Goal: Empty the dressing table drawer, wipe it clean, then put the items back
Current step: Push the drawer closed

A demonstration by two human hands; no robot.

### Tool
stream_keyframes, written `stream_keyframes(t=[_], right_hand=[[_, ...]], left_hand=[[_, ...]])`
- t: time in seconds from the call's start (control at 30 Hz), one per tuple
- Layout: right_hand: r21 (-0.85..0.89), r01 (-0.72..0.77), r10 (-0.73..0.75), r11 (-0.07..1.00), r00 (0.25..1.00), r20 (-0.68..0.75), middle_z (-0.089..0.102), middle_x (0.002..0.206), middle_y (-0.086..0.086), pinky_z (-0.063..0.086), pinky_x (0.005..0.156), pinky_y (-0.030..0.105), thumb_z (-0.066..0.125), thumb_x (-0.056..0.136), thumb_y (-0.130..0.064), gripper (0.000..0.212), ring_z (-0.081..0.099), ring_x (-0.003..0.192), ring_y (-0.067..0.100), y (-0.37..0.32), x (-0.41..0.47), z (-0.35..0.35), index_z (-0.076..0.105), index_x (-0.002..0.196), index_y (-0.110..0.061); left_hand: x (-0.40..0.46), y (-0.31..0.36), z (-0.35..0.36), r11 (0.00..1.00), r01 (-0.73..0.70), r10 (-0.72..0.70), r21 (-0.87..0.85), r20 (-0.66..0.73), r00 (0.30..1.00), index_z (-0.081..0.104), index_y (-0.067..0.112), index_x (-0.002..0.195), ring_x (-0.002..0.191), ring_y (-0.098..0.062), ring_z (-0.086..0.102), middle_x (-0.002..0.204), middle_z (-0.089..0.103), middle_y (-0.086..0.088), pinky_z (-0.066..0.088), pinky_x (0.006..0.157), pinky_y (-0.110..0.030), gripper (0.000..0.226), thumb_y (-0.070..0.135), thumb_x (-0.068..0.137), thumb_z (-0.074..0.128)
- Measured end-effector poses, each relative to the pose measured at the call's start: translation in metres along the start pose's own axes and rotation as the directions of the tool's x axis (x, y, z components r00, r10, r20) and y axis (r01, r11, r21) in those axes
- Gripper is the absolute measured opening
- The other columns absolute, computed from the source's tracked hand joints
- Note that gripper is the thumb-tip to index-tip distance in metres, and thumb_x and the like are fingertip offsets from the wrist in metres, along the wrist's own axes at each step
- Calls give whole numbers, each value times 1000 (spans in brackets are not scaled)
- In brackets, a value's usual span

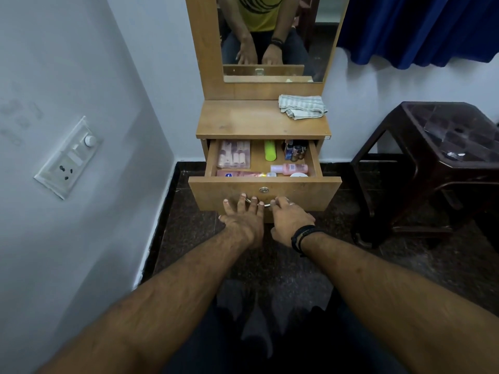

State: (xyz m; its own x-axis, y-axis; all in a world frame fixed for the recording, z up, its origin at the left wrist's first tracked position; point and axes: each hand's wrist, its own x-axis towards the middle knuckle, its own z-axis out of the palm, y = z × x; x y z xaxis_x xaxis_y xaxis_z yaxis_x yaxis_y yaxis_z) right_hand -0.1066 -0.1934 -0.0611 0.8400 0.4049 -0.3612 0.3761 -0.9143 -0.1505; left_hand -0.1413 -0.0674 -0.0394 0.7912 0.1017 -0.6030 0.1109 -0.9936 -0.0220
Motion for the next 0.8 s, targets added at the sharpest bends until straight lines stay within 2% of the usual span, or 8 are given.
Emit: stream_keyframes(t=[0.37, 0.8], right_hand=[[2, 2, -2, 1000, 1000, -3, 26, 151, 2, 43, 105, 56, 63, 81, -37, 81, 30, 142, 26, 5, 26, -14, 27, 151, -16], [5, -4, 4, 1000, 1000, -18, 30, 147, 1, 44, 103, 55, 60, 83, -34, 74, 33, 138, 26, 6, 31, -22, 31, 149, -16]], left_hand=[[31, -1, -16, 999, 15, -15, -33, -15, 1000, -7, 31, 160, 149, -42, -24, 166, -23, 1, 14, 108, -78, 111, 19, 86, 74], [44, 1, -21, 1000, 21, -21, -17, -13, 1000, -7, 29, 161, 149, -45, -22, 167, -22, -2, 15, 108, -77, 114, 23, 84, 77]])
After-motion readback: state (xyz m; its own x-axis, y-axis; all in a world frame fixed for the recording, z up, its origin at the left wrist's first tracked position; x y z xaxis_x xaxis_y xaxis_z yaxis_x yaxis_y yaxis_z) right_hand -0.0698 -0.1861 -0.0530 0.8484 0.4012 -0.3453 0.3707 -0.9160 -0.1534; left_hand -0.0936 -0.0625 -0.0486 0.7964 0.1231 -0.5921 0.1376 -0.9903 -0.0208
